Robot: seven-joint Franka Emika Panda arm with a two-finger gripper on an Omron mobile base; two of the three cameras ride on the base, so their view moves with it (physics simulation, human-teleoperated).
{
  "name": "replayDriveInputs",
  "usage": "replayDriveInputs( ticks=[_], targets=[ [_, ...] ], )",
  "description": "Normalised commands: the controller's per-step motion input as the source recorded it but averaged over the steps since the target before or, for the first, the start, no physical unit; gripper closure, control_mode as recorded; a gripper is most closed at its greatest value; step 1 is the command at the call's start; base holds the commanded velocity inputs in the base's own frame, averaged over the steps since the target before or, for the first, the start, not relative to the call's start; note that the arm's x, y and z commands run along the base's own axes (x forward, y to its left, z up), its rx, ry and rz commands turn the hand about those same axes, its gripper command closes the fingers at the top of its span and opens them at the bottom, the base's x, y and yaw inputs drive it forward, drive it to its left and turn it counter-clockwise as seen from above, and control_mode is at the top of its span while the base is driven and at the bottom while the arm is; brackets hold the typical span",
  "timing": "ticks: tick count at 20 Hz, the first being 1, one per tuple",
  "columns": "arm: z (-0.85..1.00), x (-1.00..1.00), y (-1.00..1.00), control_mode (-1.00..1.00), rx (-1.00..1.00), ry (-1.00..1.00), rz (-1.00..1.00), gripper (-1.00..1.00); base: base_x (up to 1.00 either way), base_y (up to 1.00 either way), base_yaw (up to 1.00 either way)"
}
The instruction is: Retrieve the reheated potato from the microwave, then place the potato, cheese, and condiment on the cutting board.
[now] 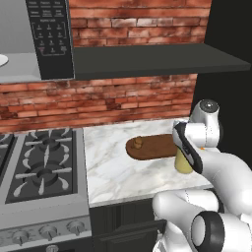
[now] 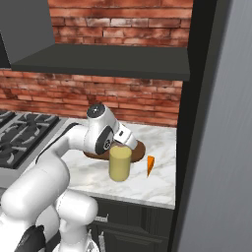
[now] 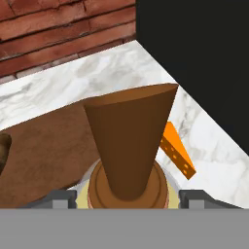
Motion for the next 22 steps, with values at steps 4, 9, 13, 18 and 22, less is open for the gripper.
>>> replayDriveInputs(
  ticks=[4, 9, 13, 18, 22],
  targets=[
    [0.17, -0.2, 0.2, -1.0, 0.0, -0.27, 0.03, 1.0, 0.0, 0.0, 0.0],
    [0.23, 0.01, 0.29, -1.0, -0.03, -0.19, 0.01, 1.0, 0.0, 0.0, 0.0],
    [0.21, 0.21, 0.23, -1.0, -0.1, -0.02, 0.0, 1.0, 0.0, 0.0, 0.0],
    [0.34, 0.23, 0.24, -1.0, -0.06, 0.05, 0.0, 1.0, 0.0, 0.0, 0.0],
    [0.29, 0.21, 0.31, -1.0, -0.01, 0.04, 0.0, 1.0, 0.0, 0.0, 0.0]
  ],
)
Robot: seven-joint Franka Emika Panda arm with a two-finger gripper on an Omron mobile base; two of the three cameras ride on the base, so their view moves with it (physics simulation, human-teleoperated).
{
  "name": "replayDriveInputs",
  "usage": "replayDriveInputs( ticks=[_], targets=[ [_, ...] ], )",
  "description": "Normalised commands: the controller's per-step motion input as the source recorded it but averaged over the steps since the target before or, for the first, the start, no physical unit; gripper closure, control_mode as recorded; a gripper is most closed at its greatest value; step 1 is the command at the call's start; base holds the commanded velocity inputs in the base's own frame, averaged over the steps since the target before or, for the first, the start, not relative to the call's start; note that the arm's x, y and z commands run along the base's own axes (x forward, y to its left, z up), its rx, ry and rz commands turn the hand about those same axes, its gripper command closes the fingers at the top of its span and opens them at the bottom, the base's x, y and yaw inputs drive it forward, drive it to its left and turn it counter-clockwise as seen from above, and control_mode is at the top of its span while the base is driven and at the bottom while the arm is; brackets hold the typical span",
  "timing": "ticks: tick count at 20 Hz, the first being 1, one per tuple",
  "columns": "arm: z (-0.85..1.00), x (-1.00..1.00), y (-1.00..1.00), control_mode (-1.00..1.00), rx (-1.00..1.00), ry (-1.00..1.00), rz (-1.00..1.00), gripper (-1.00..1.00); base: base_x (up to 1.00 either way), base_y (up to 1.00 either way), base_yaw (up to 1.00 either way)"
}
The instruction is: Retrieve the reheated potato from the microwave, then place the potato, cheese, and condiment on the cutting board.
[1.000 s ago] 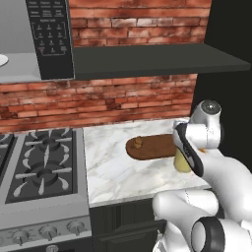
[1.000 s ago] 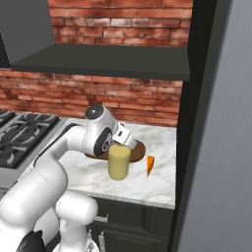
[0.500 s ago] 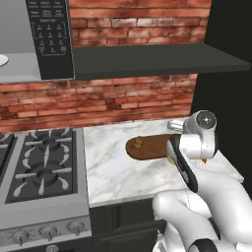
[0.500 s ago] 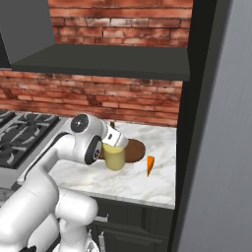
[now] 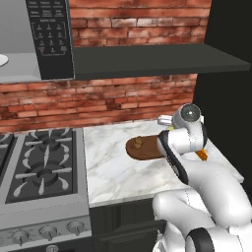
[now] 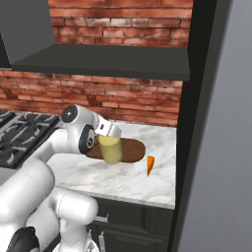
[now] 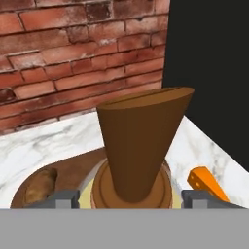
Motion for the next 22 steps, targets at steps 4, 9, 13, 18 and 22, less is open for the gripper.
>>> replayDriveInputs(
  ticks=[4, 9, 13, 18, 22],
  targets=[
    [0.03, 0.28, 0.29, -1.0, -0.01, -0.01, 0.02, 1.0, 0.0, 0.0, 0.0],
    [-0.01, 0.34, 0.12, -1.0, 0.0, 0.0, 0.06, 1.0, 0.0, 0.0, 0.0],
    [-0.02, 0.36, 0.08, -1.0, 0.0, 0.0, 0.07, 1.0, 0.0, 0.0, 0.0],
    [-0.09, 0.38, 0.1, -1.0, 0.0, 0.01, 0.07, 1.0, 0.0, 0.0, 0.0],
    [-0.18, 0.39, 0.08, -1.0, 0.0, 0.04, 0.07, 1.0, 0.0, 0.0, 0.0]
  ],
)
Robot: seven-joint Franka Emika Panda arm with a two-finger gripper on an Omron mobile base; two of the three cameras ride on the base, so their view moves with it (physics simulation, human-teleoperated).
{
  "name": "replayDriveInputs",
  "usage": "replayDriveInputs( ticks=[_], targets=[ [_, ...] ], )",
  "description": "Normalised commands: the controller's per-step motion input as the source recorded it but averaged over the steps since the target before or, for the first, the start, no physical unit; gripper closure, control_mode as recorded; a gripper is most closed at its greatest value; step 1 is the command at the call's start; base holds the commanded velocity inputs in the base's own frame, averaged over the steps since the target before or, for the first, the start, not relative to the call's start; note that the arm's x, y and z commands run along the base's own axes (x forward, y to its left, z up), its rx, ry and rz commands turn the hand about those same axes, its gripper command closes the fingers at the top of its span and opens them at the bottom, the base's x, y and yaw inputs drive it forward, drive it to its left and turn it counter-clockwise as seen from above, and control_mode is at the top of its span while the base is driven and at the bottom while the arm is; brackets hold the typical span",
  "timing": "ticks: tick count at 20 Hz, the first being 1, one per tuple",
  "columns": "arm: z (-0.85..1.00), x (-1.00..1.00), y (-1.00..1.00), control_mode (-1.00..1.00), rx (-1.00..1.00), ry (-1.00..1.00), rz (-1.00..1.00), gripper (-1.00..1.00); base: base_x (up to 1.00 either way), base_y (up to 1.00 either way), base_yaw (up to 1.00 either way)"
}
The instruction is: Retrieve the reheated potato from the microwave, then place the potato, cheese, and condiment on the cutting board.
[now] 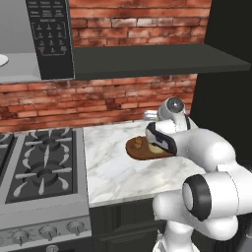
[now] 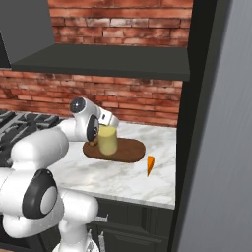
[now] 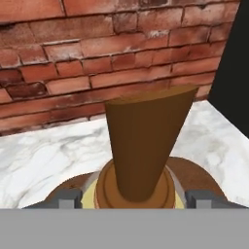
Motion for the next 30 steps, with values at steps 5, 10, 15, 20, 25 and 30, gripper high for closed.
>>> replayDriveInputs(
  ticks=[5, 10, 15, 20, 25, 30],
  targets=[
    [-0.19, 0.36, 0.1, -1.0, 0.0, 0.02, 0.09, 1.0, 0.0, 0.0, 0.0],
    [-0.16, 0.27, 0.03, -1.0, 0.0, 0.0, 0.09, 1.0, 0.0, 0.0, 0.0],
    [-0.23, 0.1, 0.0, -1.0, -0.01, 0.0, 0.09, 1.0, 0.0, 0.0, 0.0],
    [-0.3, 0.08, 0.0, -1.0, -0.05, 0.0, 0.07, 1.0, 0.0, 0.0, 0.0],
    [-0.29, 0.0, 0.0, -1.0, -0.08, 0.0, 0.05, -1.0, 0.0, 0.0, 0.0],
    [-0.28, -0.14, -0.01, -1.0, -0.12, -0.03, 0.02, -1.0, 0.0, 0.0, 0.0]
  ],
)
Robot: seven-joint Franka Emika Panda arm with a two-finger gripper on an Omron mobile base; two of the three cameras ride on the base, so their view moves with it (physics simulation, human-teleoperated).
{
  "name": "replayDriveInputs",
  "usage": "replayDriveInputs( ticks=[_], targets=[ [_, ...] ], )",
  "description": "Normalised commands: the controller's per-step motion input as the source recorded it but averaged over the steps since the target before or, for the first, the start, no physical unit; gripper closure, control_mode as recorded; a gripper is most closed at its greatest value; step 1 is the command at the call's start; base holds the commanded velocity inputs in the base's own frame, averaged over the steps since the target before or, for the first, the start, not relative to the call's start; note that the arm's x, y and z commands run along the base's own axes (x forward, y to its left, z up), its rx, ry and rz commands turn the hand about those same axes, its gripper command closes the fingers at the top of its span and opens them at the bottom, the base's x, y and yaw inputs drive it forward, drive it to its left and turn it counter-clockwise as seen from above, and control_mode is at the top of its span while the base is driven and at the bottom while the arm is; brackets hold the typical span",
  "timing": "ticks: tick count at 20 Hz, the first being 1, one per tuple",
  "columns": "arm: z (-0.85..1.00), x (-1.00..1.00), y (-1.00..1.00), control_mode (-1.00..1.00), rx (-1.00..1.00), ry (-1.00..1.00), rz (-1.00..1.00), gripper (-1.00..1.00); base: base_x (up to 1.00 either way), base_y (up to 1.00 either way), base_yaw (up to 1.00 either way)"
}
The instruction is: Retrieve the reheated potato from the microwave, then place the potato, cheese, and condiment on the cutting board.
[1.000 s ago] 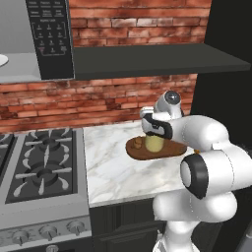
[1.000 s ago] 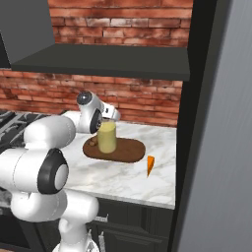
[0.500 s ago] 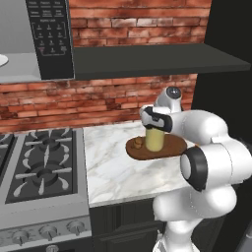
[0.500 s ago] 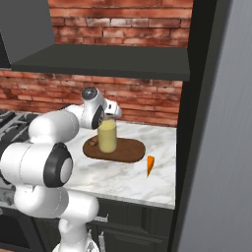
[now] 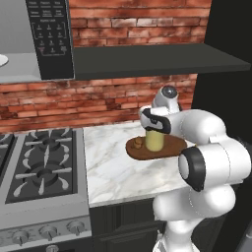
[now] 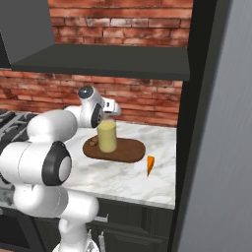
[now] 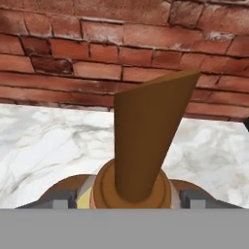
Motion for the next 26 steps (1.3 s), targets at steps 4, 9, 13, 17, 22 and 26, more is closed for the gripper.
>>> replayDriveInputs(
  ticks=[4, 9, 13, 17, 22, 26],
  targets=[
    [-0.19, -0.12, -0.09, -1.0, -0.07, -0.03, 0.0, -1.0, 0.0, 0.0, 0.0],
    [-0.07, -0.02, -0.13, -1.0, 0.0, 0.0, 0.0, -1.0, 0.0, 0.0, 0.0],
    [0.0, 0.0, -0.02, -1.0, 0.0, 0.0, 0.0, -1.0, 0.0, 0.0, 0.0],
    [-0.01, -0.09, 0.0, -1.0, 0.0, 0.0, 0.0, -1.0, 0.0, 0.0, 0.0],
    [0.0, -0.06, 0.0, -1.0, 0.05, 0.0, 0.0, -1.0, 0.0, 0.0, 0.0],
    [0.01, -0.04, 0.0, -1.0, 0.07, 0.0, 0.0, -1.0, 0.0, 0.0, 0.0]
  ],
)
